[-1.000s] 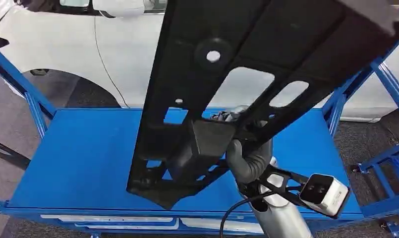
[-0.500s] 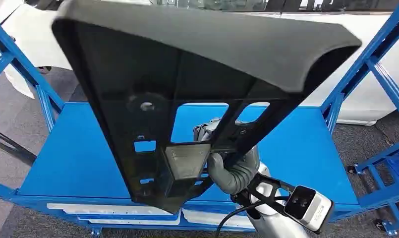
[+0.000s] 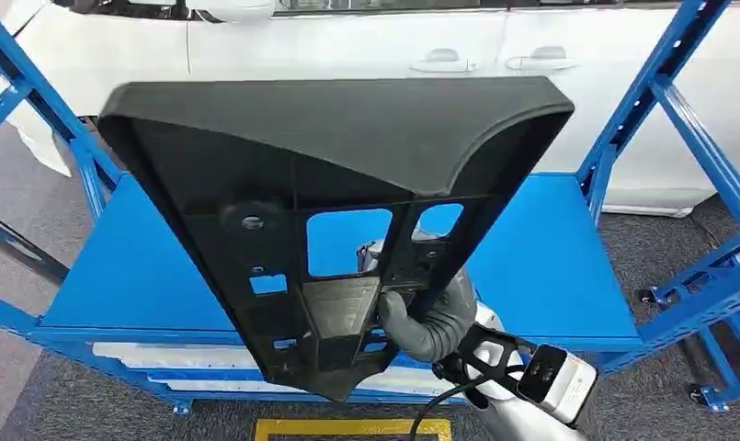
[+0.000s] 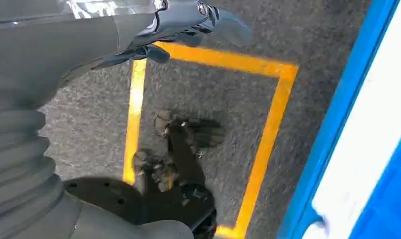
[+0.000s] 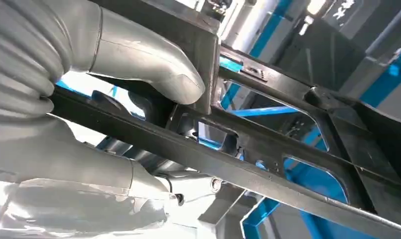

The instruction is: Take the parts from the cabinet and place them on the table.

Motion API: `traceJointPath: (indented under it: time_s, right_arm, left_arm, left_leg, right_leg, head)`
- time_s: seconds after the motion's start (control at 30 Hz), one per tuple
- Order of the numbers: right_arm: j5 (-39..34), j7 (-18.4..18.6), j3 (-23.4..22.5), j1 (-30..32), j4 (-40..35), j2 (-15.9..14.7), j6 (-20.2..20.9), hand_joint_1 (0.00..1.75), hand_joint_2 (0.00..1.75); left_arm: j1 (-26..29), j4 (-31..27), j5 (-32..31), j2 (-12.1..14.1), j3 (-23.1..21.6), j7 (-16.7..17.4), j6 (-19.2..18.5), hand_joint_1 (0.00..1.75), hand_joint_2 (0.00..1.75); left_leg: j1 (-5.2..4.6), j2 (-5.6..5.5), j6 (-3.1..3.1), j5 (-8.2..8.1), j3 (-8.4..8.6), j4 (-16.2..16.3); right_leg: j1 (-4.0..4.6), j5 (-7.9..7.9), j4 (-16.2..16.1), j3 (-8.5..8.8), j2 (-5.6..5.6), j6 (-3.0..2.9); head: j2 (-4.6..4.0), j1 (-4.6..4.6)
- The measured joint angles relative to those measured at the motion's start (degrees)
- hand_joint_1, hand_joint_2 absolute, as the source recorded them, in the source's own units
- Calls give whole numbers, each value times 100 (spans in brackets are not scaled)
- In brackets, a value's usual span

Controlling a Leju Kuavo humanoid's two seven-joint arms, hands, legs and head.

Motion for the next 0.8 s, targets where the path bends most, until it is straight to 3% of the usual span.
traceJointPath:
  time_s: [0.07, 0.1, 0.13, 0.17, 0.2, 0.23, 0.27, 0.3, 0.33, 0.43, 0.47, 0.5, 0.53, 0.57, 0.6, 0.63, 0.67, 0.7, 0.73, 0.77, 0.8]
  right_arm:
    - [-79, 0, -2, 0, -57, -24, 57, 175, 175]
    - [-85, 0, -2, -1, -85, -41, 63, 175, 175]
    - [-87, 0, -7, 5, -114, -57, 63, 175, 175]
    - [-96, 0, -24, 12, -148, -74, 63, 175, 175]
    - [-105, 0, -50, 20, -188, -83, 63, 175, 175]
    - [-120, 0, -79, 22, -230, -94, 63, 175, 175]
    - [-144, -2, -101, 31, -284, -107, 76, 175, 175]
    - [-170, -2, -122, 53, -351, -118, 111, 175, 175]
    - [-199, -2, -149, 76, -405, -131, 162, 175, 175]
    - [-295, -2, -238, 150, -442, -142, 343, 175, 175]
    - [-293, -2, -293, 186, -450, -151, 431, 175, 175]
    - [-284, -2, -346, 220, -457, -151, 507, 175, 175]
    - [-280, 0, -394, 240, -463, -153, 555, 175, 175]
    - [-282, -2, -443, 264, -463, -155, 596, 175, 175]
    - [-284, 0, -478, 294, -463, -160, 644, 175, 175]
    - [-284, 0, -505, 318, -463, -162, 693, 175, 175]
    - [-284, -2, -514, 336, -463, -164, 708, 175, 175]
    - [-291, 0, -531, 352, -461, -168, 749, 175, 175]
    - [-297, -2, -557, 383, -463, -170, 793, 175, 175]
    - [-308, -2, -593, 430, -470, -177, 859, 175, 175]
    - [-328, -2, -645, 484, -490, -181, 953, 175, 175]
  left_arm:
    - [-3, 0, -28, -2, -4, 20, -2, 0, 175]
    - [-8, 0, -39, -2, -4, 30, -4, 0, 175]
    - [-13, 0, -42, -2, -4, 37, -9, 0, 175]
    - [-13, 0, -42, -2, -4, 48, -15, 0, 175]
    - [-14, 0, -42, 0, -4, 55, -17, 0, 175]
    - [-19, 0, -42, 0, -4, 57, -18, 0, 175]
    - [-32, 0, -42, 7, -4, 61, -22, 0, 175]
    - [-56, -4, -41, 22, -4, 63, -22, 0, 175]
    - [-69, -4, -41, 28, -4, 65, -28, 0, 175]
    - [-77, -4, -39, 44, 2, 81, -28, 0, 175]
    - [-63, -4, -39, 42, 2, 101, -20, 0, 175]
    - [-74, -4, -39, 39, 2, 127, -2, 0, 175]
    - [-73, -4, -39, 42, 4, 149, 11, 0, 175]
    - [-68, -4, -35, 42, 6, 164, 18, 0, 175]
    - [-67, -4, -6, 42, 9, 170, 17, 0, 175]
    - [-65, -4, 15, 42, 15, 175, 17, 0, 175]
    - [-61, -4, 18, 42, 20, 175, 17, 0, 175]
    - [-58, -4, 24, 40, 22, 181, 13, 0, 175]
    - [-51, -4, 28, 39, 24, 184, 4, 0, 175]
    - [-42, -4, 33, 35, 28, 188, 0, 0, 175]
    - [-33, -4, 50, 35, 31, 188, -7, 0, 175]
  left_leg:
    - [17, 1, -51, -667, -224, 797]
    - [17, 1, -69, -873, -318, 1218]
    - [17, 1, -79, -919, -345, 1519]
    - [17, 1, -75, -806, -251, 1556]
    - [16, 1, -59, -598, -34, 1338]
    - [14, 1, -33, -404, 277, 927]
    - [9, -1, 9, -309, 678, 381]
    - [-2, -2, 61, -466, 1023, -137]
    - [-36, -4, 74, -546, 1163, -440]
    - [-90, -9, 183, -418, 1079, -414]
    - [-12, 15, 222, -299, 1047, -491]
    - [-25, 39, 259, -224, 982, -503]
    - [-23, 48, 310, -154, 890, -502]
    - [-25, 49, 313, -75, 790, -500]
    - [-27, 50, 313, 0, 700, -492]
    - [-27, 54, 306, 71, 590, -477]
    - [-25, 58, 297, 134, 483, -464]
    - [-19, 61, 282, 198, 379, -439]
    - [-10, 61, 261, 249, 275, -403]
    - [-3, 60, 238, 289, 183, -348]
    - [-2, 53, 205, 317, 116, -281]
  right_leg:
    - [15, 120, 4, -147, -2, -24]
    - [22, 178, 10, -230, -2, -25]
    - [31, 239, 17, -314, -3, -24]
    - [35, 299, 24, -395, -4, -18]
    - [38, 355, 31, -474, -3, -8]
    - [42, 407, 42, -544, -1, 1]
    - [50, 462, 47, -607, 6, 18]
    - [50, 508, 55, -629, 4, 38]
    - [62, 551, 57, -645, 0, 76]
    - [25, 710, -21, -623, -9, 188]
    - [37, 705, -14, -654, -2, 224]
    - [19, 457, 98, -717, 19, 251]
    - [11, 72, 385, -816, 19, 271]
    - [-7, -328, 849, -931, 18, 303]
    - [-16, -604, 1316, -1032, 18, 331]
    - [-27, -703, 1681, -1078, 18, 360]
    - [-40, -600, 1833, -1036, 17, 378]
    - [-57, -385, 1773, -903, 16, 393]
    - [-74, -141, 1493, -647, 15, 406]
    - [-87, -15, 1021, -279, 15, 412]
    - [-102, -111, 464, 140, 16, 403]
  head:
    - [-2, -9]
    - [0, -15]
    - [0, -11]
    - [0, -11]
    - [0, -13]
    - [-2, -11]
    - [0, -13]
    - [0, -13]
    - [0, -2]
    - [0, -39]
    - [0, -44]
    - [0, -37]
    - [0, -11]
    - [0, -6]
    - [0, -13]
    - [0, -6]
    - [0, -9]
    - [0, -9]
    - [0, -11]
    - [0, -9]
    - [0, -6]
